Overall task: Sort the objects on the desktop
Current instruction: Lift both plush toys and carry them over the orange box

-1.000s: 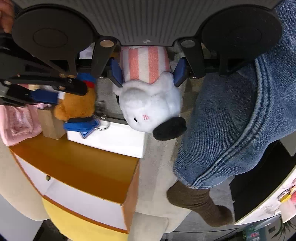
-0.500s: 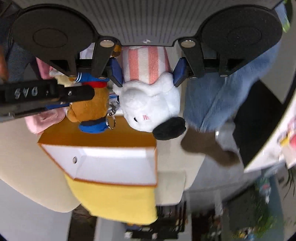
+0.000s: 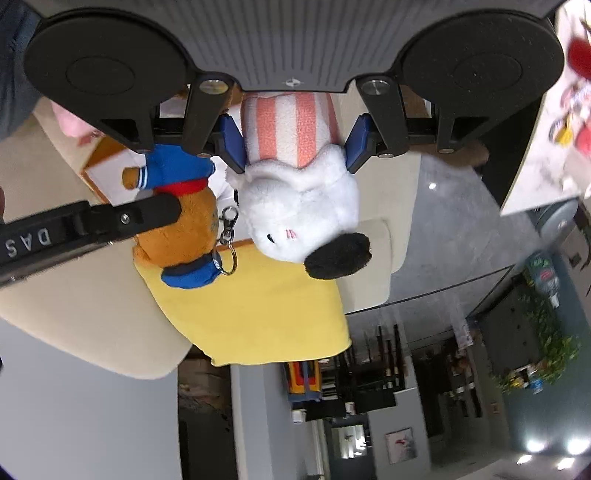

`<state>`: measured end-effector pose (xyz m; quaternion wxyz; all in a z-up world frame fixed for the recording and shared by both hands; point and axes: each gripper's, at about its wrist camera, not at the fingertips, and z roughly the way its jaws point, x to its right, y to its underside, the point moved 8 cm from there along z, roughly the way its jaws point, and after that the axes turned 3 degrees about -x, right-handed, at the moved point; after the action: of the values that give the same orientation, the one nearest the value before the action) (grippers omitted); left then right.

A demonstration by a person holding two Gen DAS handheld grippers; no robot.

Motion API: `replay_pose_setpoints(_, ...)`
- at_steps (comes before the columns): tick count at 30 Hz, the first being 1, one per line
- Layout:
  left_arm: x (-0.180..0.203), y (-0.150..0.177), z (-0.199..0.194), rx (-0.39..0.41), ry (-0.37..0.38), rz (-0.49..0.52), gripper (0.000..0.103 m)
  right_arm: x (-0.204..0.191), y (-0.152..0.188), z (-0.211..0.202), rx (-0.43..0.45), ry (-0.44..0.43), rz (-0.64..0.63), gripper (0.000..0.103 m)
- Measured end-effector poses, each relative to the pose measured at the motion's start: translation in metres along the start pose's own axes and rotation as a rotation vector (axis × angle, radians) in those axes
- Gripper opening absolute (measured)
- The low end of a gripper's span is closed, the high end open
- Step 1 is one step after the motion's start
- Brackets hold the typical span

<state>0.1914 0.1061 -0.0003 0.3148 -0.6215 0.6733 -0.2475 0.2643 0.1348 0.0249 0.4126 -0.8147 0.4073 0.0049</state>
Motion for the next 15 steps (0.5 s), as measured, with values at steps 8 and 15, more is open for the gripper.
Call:
replay_pose_setpoints(8, 0.02, 0.004, 0.109, -0.175, -0.038, 0.139, 0.066, 0.069, -0.017, 0.076, -0.159, 0.059, 0.059, 0.043)
replay_pose_setpoints(15, 0.025, 0.038, 0.153, -0.33, -0.056, 0.213, 0.066, 0.101, -0.003, 0.136, -0.322, 0.011, 0.116, 0.043)
